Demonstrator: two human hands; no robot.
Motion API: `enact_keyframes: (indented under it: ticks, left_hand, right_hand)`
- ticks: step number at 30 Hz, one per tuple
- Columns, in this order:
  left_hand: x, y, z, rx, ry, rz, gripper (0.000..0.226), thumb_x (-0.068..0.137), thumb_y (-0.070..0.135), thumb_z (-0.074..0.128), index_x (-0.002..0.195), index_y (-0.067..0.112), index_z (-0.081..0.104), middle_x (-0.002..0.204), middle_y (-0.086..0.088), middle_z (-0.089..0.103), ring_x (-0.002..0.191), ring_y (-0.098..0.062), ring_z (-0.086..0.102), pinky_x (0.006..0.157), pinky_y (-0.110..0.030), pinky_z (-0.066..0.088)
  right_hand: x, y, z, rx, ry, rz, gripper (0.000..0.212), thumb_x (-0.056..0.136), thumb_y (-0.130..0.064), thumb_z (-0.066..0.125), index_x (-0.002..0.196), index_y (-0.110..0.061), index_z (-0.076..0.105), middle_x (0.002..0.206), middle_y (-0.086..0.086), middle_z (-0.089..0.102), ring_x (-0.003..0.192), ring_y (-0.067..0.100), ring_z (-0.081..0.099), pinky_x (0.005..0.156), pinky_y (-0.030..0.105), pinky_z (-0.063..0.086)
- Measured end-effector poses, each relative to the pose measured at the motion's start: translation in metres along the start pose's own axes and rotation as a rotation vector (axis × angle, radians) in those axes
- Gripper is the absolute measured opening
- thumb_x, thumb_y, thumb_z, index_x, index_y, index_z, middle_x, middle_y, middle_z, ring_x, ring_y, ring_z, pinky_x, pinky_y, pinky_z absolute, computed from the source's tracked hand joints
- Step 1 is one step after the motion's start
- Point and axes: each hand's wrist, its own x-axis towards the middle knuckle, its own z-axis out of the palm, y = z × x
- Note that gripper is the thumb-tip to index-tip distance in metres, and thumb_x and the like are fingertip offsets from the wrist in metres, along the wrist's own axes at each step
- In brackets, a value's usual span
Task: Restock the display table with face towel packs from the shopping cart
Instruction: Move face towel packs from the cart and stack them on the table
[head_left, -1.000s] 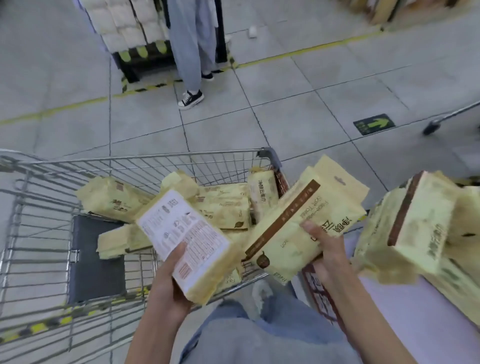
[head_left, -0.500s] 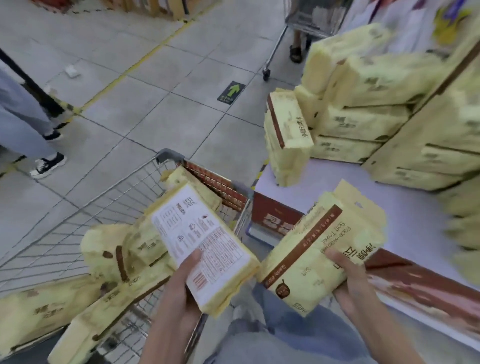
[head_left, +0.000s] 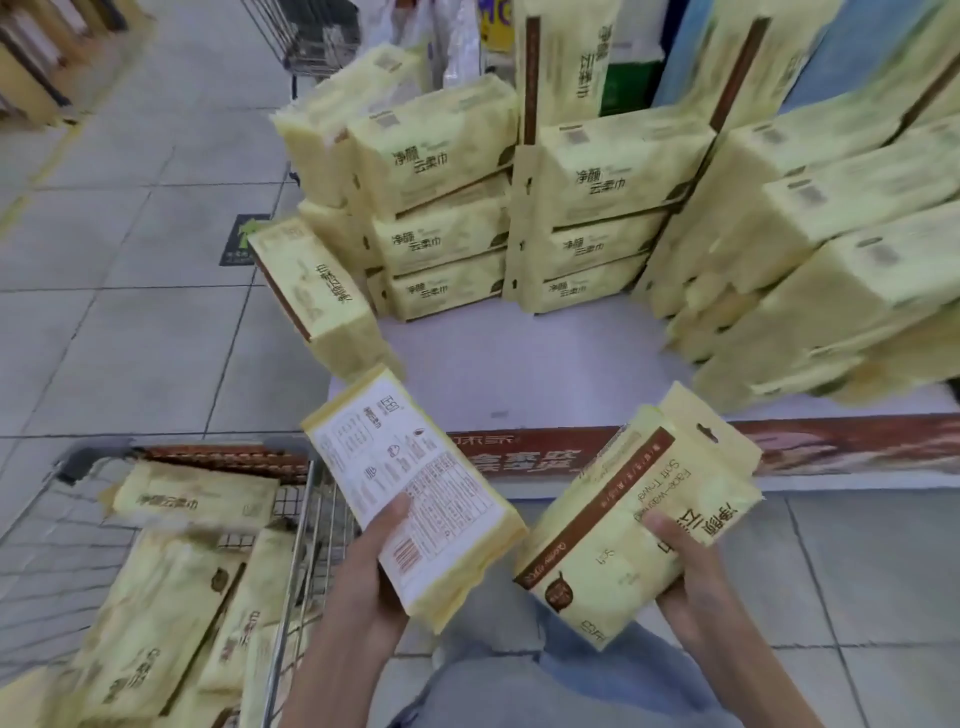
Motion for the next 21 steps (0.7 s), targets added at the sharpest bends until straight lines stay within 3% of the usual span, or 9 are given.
enact_keyframes:
  ticks: [2, 5, 8, 12, 16, 18, 21]
  left_hand:
    - [0.015, -0.009, 0.018, 0.007, 0.025, -0.028, 0.065, 0.05, 0.019, 0.09, 0.109, 0.016, 0.062, 0.104, -0.011, 0.073, 0.087, -0.027, 0.072, 0.063, -0.042, 0.06]
    - [0.038, -0.022, 0.044, -0.002, 0.048, -0.019, 0.039, 0.073, 0.018, 0.067, 0.111, 0.018, 0.061, 0.105, -0.01, 0.073, 0.088, -0.025, 0.072, 0.066, -0.04, 0.06]
    - [0.058, -0.035, 0.068, -0.032, 0.062, -0.01, 0.04, 0.076, 0.02, 0.059, 0.116, 0.018, 0.059, 0.109, -0.01, 0.071, 0.094, -0.025, 0.071, 0.072, -0.042, 0.058]
    - [0.074, -0.044, 0.097, -0.104, 0.097, -0.005, 0.067, 0.058, 0.024, 0.084, 0.12, 0.015, 0.059, 0.113, -0.013, 0.07, 0.096, -0.027, 0.07, 0.069, -0.041, 0.06]
    - [0.086, -0.048, 0.109, -0.141, 0.118, 0.011, 0.067, 0.064, 0.022, 0.079, 0.126, 0.015, 0.055, 0.117, -0.013, 0.068, 0.101, -0.028, 0.068, 0.073, -0.043, 0.059]
    - [0.091, -0.048, 0.112, -0.156, 0.134, -0.004, 0.086, 0.048, 0.022, 0.091, 0.126, 0.015, 0.055, 0.12, -0.014, 0.067, 0.105, -0.029, 0.067, 0.076, -0.045, 0.058]
    - [0.099, -0.043, 0.114, -0.156, 0.138, -0.003, 0.049, 0.074, 0.016, 0.07, 0.122, 0.015, 0.057, 0.116, -0.014, 0.069, 0.101, -0.029, 0.068, 0.073, -0.044, 0.059]
  right_hand:
    - [0.018, -0.017, -0.007, 0.014, -0.001, -0.007, 0.052, 0.06, 0.003, 0.07, 0.108, -0.015, 0.06, 0.099, 0.003, 0.074, 0.085, 0.018, 0.071, 0.062, 0.035, 0.059]
    - [0.049, -0.046, -0.009, 0.01, -0.019, -0.013, 0.043, 0.065, -0.003, 0.063, 0.107, -0.015, 0.061, 0.1, 0.002, 0.073, 0.085, 0.017, 0.071, 0.062, 0.032, 0.059]
    - [0.088, -0.072, -0.003, -0.096, -0.036, -0.051, 0.059, 0.059, -0.003, 0.069, 0.116, -0.013, 0.058, 0.103, 0.0, 0.073, 0.096, 0.02, 0.069, 0.066, 0.029, 0.058]
    - [0.136, -0.106, 0.023, -0.423, -0.096, -0.172, 0.084, 0.045, -0.011, 0.085, 0.121, -0.013, 0.05, 0.104, 0.0, 0.07, 0.092, 0.014, 0.069, 0.072, 0.032, 0.058]
    - [0.179, -0.135, 0.057, -0.746, -0.222, -0.343, 0.085, 0.048, -0.008, 0.092, 0.116, -0.015, 0.043, 0.11, 0.003, 0.062, 0.096, 0.008, 0.063, 0.075, 0.022, 0.054]
    - [0.201, -0.142, 0.07, -0.905, -0.281, -0.444, 0.089, 0.044, -0.021, 0.094, 0.115, -0.02, 0.04, 0.117, 0.006, 0.056, 0.107, 0.017, 0.056, 0.085, 0.032, 0.051]
    - [0.23, -0.144, 0.084, -1.301, -0.317, -0.601, 0.093, 0.041, -0.038, 0.093, 0.117, -0.015, 0.043, 0.119, 0.007, 0.048, 0.112, 0.023, 0.045, 0.088, 0.036, 0.042]
